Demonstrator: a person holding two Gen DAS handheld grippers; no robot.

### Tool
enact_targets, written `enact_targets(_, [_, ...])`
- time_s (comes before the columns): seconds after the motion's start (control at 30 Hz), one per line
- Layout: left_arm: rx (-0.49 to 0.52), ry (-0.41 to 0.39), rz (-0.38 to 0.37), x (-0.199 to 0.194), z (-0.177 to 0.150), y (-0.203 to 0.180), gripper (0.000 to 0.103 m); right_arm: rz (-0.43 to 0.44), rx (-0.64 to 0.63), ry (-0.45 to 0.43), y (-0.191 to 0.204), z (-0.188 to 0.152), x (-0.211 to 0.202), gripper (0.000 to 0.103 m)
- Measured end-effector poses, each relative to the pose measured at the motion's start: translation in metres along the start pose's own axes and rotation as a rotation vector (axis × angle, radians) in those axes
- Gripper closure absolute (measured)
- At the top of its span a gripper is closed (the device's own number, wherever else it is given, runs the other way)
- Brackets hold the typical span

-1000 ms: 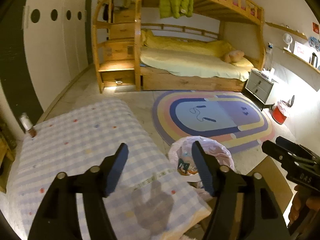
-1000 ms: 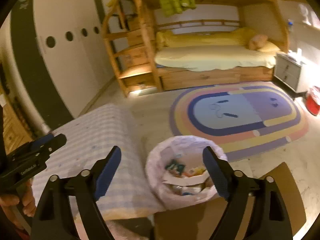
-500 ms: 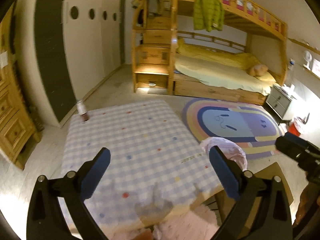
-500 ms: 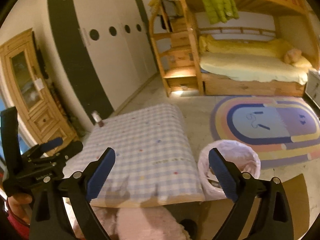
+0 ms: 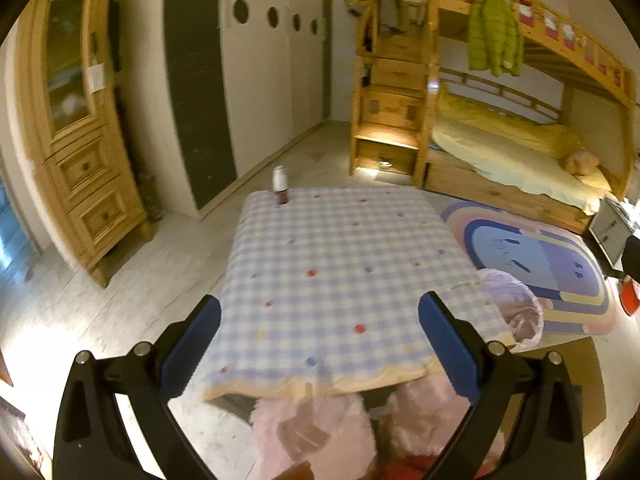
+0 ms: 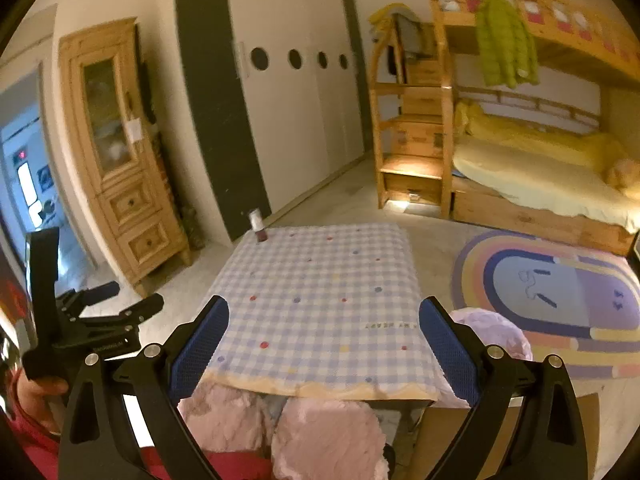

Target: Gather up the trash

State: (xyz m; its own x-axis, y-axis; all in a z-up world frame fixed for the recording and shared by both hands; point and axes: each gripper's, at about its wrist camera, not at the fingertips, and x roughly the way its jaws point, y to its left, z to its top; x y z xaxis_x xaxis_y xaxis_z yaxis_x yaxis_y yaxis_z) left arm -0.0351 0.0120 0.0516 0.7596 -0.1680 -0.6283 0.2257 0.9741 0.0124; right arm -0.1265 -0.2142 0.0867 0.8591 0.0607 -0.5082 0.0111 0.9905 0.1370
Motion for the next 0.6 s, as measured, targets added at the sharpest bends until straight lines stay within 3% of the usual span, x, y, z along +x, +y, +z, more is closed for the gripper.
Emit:
enact_targets(0.3, [-0.032,0.008,0.037,-0.010,-0.009,0.018,0.007,0.052,-0.038,0.029,0.023,-0.003,0.011,0.008])
enact_targets(0.6, [-0.023,0.013,0.030,-0.007,-0.010,0.016,0.007,0.056,-0.029,0.042,0.022,-0.004,0.016,0.008])
